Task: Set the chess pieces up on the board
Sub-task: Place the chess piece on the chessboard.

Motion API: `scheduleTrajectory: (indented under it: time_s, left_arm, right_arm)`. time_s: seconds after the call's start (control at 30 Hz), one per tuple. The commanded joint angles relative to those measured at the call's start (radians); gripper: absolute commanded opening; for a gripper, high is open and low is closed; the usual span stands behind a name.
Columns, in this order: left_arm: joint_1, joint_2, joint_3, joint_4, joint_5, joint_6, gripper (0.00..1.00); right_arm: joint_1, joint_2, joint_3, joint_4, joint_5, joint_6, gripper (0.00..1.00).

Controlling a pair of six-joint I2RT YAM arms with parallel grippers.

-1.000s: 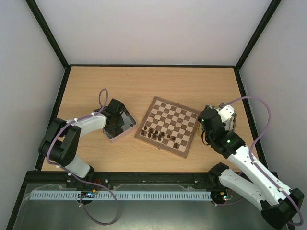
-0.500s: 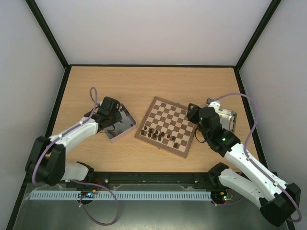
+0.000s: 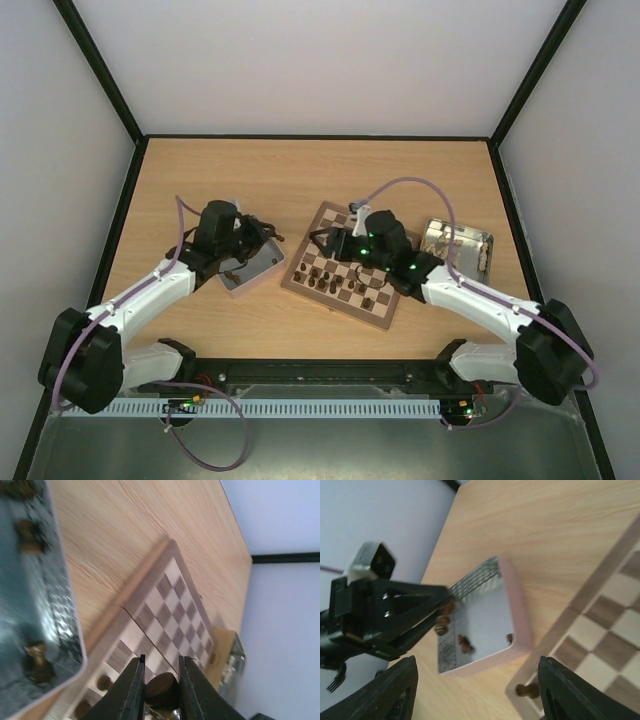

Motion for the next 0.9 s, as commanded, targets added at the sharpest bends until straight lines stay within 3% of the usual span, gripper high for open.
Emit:
scheduleTrajectory:
  time_s: [0.0,0.2,0.63,0.8,0.87]
  left_arm:
    - [-0.030,0.007,-0.024,0.156,0.158,-0.157,0.10]
    - [-0.053,0.041,-0.041,0.226,0.197,-0.212,0.10]
    - [-0.061,0.071,-0.065,0.262,0.204,-0.236,0.10]
    - [-0.061,0.074,-0.069,0.267,0.206,-0.237,0.10]
    - [-0.062,0.076,-0.070,0.267,0.206,-0.237,0.10]
  right_arm:
    - [0.057,0.076,0.079,0.053,-0.084,-0.029,0.65]
    - [0.097,0.165,0.145,-0.024,-0.070,-0.056,0.65]
    - [0.101,0.246,0.210,-0.072,-0.028,-0.052,0.37]
    - [0.102,0.255,0.218,-0.075,-0.048,-0.044,0.35]
    - [0.102,0.256,0.219,-0.076,-0.055,-0.043,0.29]
